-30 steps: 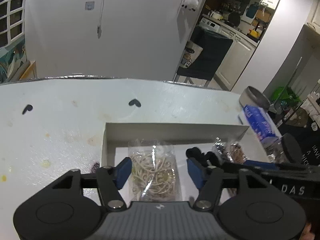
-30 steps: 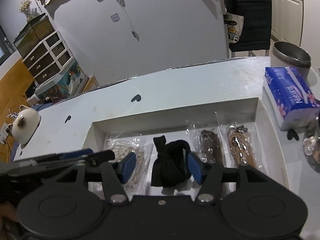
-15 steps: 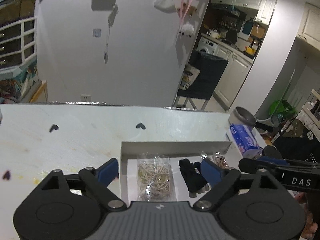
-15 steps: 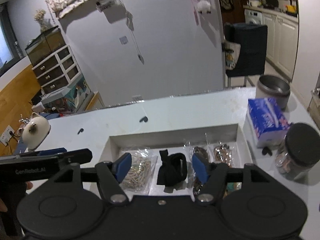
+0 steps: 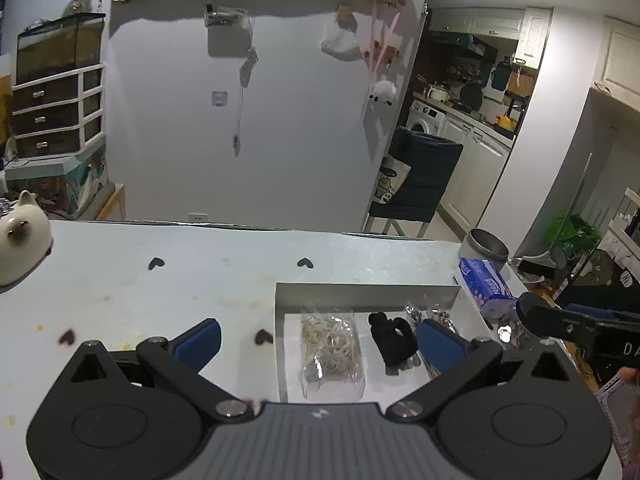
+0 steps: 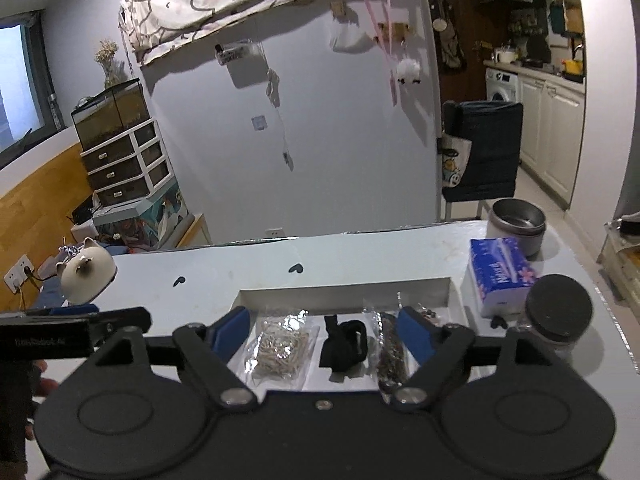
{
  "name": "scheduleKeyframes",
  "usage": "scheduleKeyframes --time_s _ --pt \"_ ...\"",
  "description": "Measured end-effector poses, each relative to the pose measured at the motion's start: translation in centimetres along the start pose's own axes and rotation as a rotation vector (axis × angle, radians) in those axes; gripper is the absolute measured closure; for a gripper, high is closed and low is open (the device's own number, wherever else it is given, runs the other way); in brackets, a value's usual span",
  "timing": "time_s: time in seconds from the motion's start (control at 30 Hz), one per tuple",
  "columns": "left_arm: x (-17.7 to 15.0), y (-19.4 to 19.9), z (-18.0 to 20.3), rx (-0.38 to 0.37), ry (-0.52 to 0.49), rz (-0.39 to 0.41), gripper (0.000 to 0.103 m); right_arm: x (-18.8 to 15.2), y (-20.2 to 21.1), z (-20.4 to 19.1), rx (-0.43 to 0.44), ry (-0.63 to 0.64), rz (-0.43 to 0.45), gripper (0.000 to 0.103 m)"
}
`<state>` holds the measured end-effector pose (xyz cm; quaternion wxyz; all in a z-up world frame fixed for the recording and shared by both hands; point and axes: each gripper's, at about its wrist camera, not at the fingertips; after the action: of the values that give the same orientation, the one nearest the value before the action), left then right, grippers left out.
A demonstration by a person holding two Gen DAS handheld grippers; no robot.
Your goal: Organize soft objects
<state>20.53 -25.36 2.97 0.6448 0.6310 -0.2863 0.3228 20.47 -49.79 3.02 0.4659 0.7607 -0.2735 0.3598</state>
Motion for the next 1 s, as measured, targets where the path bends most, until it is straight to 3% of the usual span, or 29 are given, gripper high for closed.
scheduleKeyframes --time_s 0.17,0.37,0.63,1.0 --pt "-2.1 2.3 -0.3 0.023 -0.048 0.01 0.0 -1.4 2.4 -0.7 -0.055 0.023 0.028 0.01" --pt "-4.7 4.4 -0.5 0.027 -0.091 0.029 0.0 -3.7 4.8 -1.3 -0.089 0.053 0.032 0.007" --pt "-6.6 6.0 -0.7 0.004 -0.07 0.022 0.0 -6.4 7.3 -2.3 -0.104 0.084 0.034 0.0" --pt "-8.2 7.2 -0.7 0.031 -0.076 0.005 0.0 -8.7 8.7 -3.3 -0.126 0.076 0.039 0.0"
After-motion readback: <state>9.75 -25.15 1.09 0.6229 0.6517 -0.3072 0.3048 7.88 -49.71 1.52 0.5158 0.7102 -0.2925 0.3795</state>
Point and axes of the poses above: each gripper's, at about its wrist camera, not at the fingertips, and y roughly against the way its jaws point, z to its right, x to its top, and after that the axes turned 12 degrees about x, right-handed
